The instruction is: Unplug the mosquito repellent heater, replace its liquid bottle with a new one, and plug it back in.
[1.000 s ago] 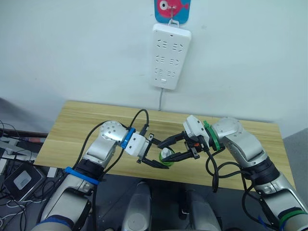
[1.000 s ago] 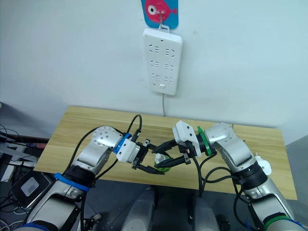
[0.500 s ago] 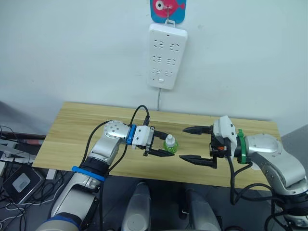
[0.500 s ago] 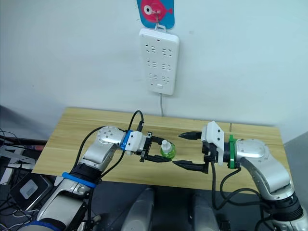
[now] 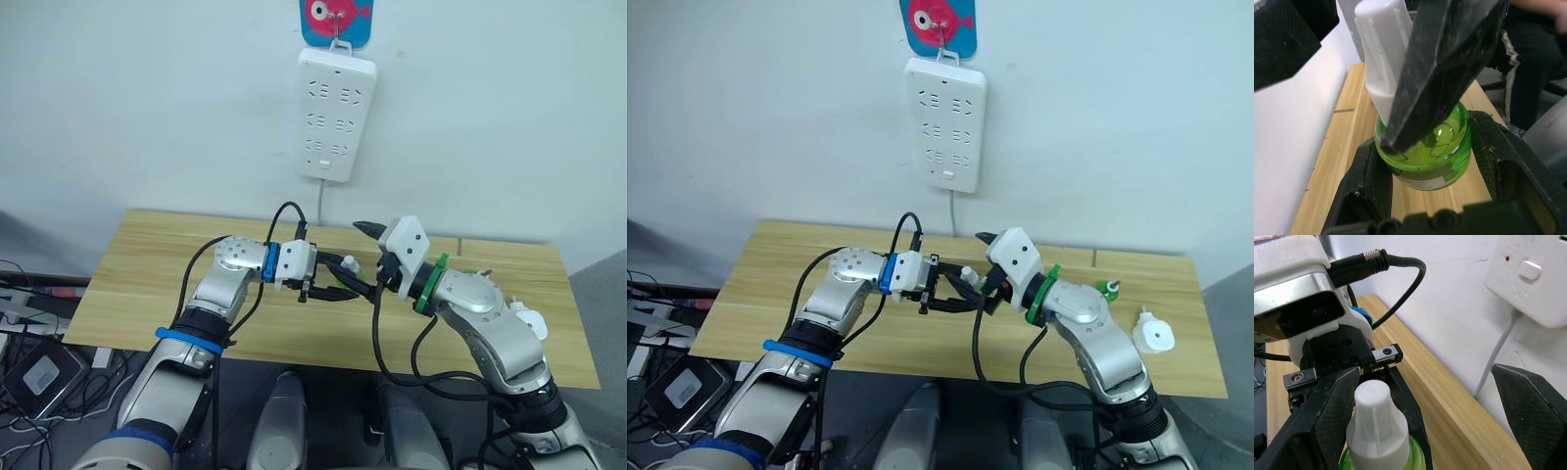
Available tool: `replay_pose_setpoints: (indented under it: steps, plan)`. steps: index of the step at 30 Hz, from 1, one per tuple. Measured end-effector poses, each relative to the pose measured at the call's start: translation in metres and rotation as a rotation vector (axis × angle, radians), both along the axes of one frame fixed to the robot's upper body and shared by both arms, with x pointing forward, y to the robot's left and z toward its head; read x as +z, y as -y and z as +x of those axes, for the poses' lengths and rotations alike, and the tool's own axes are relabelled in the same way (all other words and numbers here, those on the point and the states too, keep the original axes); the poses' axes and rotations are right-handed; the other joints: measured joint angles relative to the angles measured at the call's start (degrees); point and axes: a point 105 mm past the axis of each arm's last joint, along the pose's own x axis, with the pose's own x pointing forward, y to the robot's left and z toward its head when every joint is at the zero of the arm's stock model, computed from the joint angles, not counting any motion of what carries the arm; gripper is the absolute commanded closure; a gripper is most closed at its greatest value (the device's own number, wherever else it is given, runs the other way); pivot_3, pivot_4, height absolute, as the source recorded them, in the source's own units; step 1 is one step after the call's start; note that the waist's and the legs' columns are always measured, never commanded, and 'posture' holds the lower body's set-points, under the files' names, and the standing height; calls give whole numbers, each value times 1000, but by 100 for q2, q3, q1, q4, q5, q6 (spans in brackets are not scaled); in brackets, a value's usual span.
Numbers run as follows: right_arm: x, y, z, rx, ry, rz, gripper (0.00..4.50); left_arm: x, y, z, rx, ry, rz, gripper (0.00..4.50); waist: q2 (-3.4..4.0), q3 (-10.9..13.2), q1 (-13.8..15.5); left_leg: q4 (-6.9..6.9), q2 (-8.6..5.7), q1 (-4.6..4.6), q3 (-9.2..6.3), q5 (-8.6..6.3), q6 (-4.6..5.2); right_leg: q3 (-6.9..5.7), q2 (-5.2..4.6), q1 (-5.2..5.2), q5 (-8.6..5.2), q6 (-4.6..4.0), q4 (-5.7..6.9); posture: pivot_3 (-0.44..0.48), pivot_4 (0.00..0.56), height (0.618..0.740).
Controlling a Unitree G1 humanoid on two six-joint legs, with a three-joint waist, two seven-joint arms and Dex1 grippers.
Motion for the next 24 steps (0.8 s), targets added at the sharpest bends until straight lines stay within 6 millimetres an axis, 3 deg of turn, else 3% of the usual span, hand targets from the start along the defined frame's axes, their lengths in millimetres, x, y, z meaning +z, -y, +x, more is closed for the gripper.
replay_pose_setpoints:
  steps: [4,13,16,21,24]
  plan:
    - [-5,14,-6,5,-22,-28,28,-1,1,0,-1,-2,1,2317,0,0,-8,1,0,-1,0,0,0,0,0,1,0,0,1,218,244,740]
    - [6,59,-28,-28,-88,-46,28,-1,-4,-1,-8,-2,9,2317,2,-13,-99,2,0,0,-1,0,1,0,-1,3,1,0,2,210,232,740]
    - [9,47,-42,74,-132,-8,28,-2,-4,-1,-9,-2,8,2317,2,-24,-146,2,0,1,-2,1,3,-1,0,3,1,-1,5,210,231,740]
    - [20,19,-42,145,-142,85,28,-2,-1,-2,-15,-2,1,2317,-2,-68,-264,3,1,4,-2,5,9,-1,0,3,5,-3,8,217,227,740]
    - [26,9,-38,150,-133,120,600,-2,0,-3,-18,-3,-2,2317,-7,-87,-286,3,0,3,-2,6,9,-1,0,3,6,-2,7,218,226,740]
